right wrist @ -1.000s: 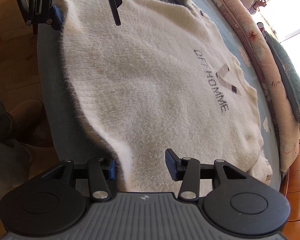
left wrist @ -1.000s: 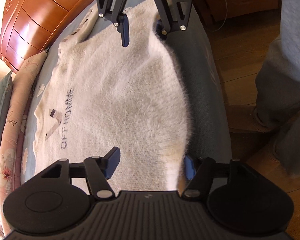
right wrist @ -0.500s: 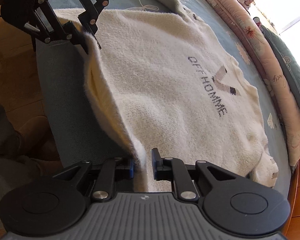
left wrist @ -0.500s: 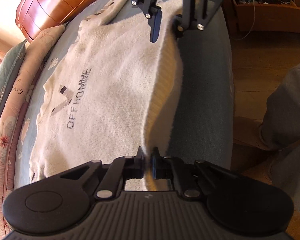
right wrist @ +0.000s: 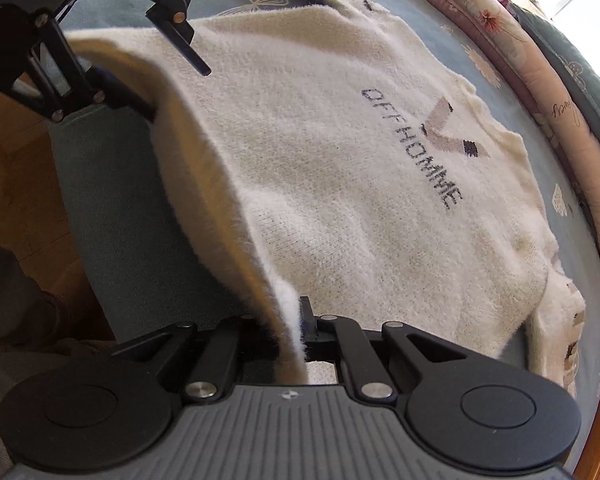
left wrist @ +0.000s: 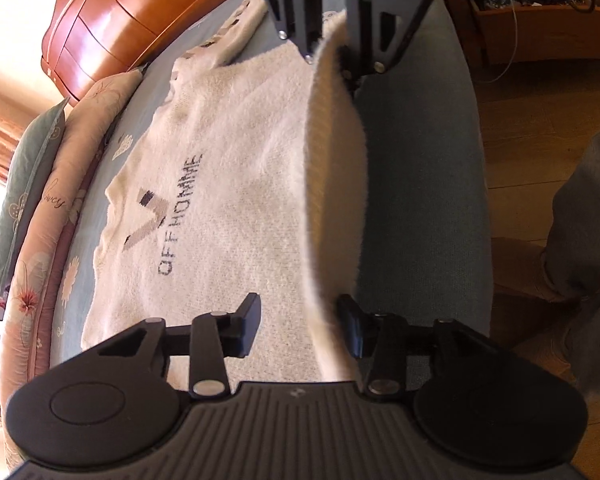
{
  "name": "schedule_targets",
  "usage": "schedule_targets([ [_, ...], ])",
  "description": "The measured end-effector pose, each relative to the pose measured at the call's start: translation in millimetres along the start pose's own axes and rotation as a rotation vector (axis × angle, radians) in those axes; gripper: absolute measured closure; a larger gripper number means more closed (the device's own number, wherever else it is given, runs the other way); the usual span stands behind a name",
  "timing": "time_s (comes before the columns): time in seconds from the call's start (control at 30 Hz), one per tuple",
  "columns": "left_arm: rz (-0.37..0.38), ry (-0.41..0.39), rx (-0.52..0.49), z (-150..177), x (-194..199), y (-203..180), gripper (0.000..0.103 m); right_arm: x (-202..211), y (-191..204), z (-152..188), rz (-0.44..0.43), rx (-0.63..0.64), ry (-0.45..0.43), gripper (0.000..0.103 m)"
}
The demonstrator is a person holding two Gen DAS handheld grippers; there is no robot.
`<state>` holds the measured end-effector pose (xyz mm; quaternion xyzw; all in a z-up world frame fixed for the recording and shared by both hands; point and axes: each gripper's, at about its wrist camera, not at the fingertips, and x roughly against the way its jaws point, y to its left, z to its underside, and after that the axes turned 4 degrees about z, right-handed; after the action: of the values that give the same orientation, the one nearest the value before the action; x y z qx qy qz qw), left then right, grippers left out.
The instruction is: Fold clothes
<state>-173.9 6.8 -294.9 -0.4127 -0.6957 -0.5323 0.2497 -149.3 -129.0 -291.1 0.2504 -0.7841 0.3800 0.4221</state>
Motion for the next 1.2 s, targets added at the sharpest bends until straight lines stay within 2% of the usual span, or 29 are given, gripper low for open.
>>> schedule_targets([
  [0.1, -0.009, 0.037, -0.064, 2.3, -10.7, -10.7, 0.054, 1.7, -6.1, -3.3, 0.009, -0.016, -0.005, 0.094],
  [0.13, -0.012, 0.054, -0.078, 3.5, -14.9, -12.5, 0.063, 2.1, -7.8, -4.2, 0.013, -0.019, -0.007, 0.094],
  [0.17, 0.000, 0.078, -0.051, 4.5, -18.8, -8.6, 0.072, 2.5, -9.6, -5.1, 0.017, -0.023, -0.009, 0.093],
  [0.2, 0.019, 0.095, -0.001, 4.8, -20.7, -2.2, 0.087, 2.0, -9.8, -5.0, 0.018, -0.017, -0.008, 0.091],
  [0.27, 0.050, 0.107, 0.086, 3.2, -18.5, 9.9, 0.094, -1.2, -6.6, -2.4, 0.012, 0.016, 0.000, 0.074],
  [0.3, 0.044, 0.105, 0.098, 2.1, -16.2, 12.2, 0.097, -2.8, -5.1, -1.1, 0.009, 0.032, 0.004, 0.071],
  [0.4, 0.081, 0.119, 0.120, 1.2, -13.0, 17.6, 0.098, -7.7, -0.3, 2.9, 0.001, 0.080, 0.016, 0.074],
  [0.43, 0.104, 0.128, 0.124, 1.0, -12.5, 19.4, 0.098, -9.3, 1.3, 4.2, -0.002, 0.097, 0.019, 0.091],
  [0.47, 0.127, 0.136, 0.128, 0.8, -12.0, 21.2, 0.098, -10.9, 2.9, 5.6, -0.005, 0.113, 0.023, 0.093],
  [0.7, 0.337, 0.118, 0.186, 2.3, -0.4, 59.6, 0.099, 2.2, -4.6, 5.7, -0.096, 0.163, 0.041, 0.095],
  [0.8, 0.371, 0.115, 0.060, 4.2, 5.0, 46.8, 0.099, 6.4, 3.9, 12.5, -0.159, 0.195, 0.076, 0.096],
  [0.87, 0.417, 0.152, 0.045, 6.8, -1.6, 33.3, 0.099, 3.6, 13.4, 19.8, -0.194, 0.217, 0.112, 0.097],
  [1.0, 0.441, 0.130, 0.034, 7.2, 3.8, 19.1, 0.096, -0.8, 15.4, 24.3, -0.191, 0.183, 0.141, 0.093],
  [1.07, 0.469, 0.130, 0.100, 8.9, 9.7, 33.2, 0.092, 5.3, 2.2, 24.5, -0.207, 0.124, 0.133, 0.083],
  [1.2, 0.523, 0.106, 0.235, 13.1, 23.3, 70.5, 0.088, 20.4, -25.4, 22.1, -0.230, 0.007, 0.085, 0.074],
])
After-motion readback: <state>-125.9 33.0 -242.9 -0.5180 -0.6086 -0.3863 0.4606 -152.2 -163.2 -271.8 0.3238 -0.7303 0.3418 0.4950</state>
